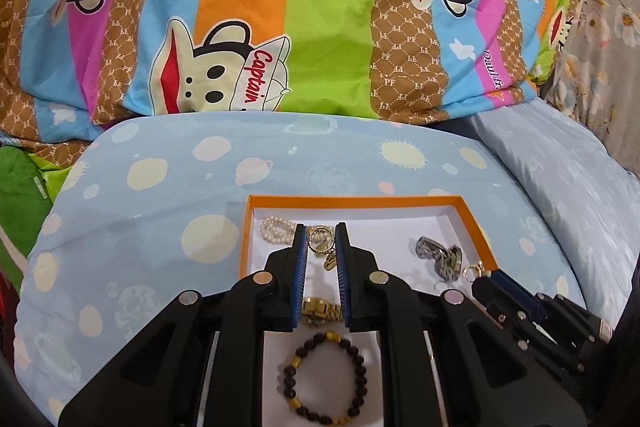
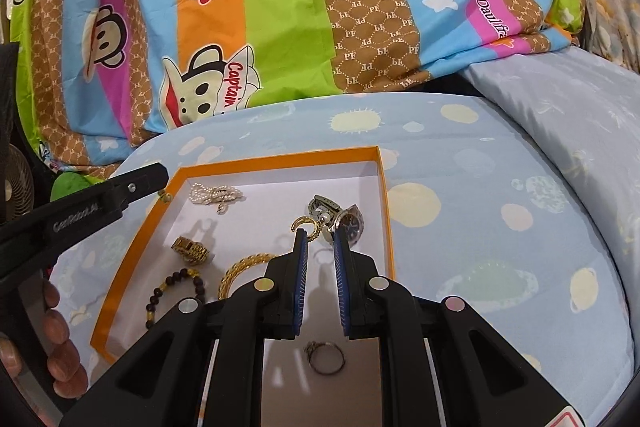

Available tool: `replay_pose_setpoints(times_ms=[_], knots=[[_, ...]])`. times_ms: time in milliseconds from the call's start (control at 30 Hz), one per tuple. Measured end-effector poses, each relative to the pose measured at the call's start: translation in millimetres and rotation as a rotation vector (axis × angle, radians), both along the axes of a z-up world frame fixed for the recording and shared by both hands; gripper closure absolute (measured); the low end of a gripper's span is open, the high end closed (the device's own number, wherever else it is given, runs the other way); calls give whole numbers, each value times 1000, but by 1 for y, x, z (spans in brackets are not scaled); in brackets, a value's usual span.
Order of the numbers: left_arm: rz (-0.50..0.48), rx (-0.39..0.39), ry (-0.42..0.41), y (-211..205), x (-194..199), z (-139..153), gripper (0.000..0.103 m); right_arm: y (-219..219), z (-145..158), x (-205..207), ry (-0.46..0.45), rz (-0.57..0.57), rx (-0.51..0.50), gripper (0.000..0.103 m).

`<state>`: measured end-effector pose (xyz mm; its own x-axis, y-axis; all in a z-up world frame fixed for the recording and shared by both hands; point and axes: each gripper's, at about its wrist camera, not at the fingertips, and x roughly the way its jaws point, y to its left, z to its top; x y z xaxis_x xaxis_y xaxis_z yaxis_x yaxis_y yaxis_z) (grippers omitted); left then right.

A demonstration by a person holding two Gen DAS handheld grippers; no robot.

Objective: Organize jewelry
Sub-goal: 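Carry both earrings into the orange box and open both tools, then withdraw both tools and move the right tool to the gold hoop earrings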

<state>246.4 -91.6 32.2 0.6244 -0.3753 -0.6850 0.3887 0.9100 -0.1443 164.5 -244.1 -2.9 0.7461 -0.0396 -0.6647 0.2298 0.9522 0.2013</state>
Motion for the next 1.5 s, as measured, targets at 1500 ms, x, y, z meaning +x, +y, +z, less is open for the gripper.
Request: replay_pose_setpoints(times_ms=[1500], knots=[[44, 63, 35, 69, -99, -38, 49, 42, -2, -79, -16, 70, 1, 75]])
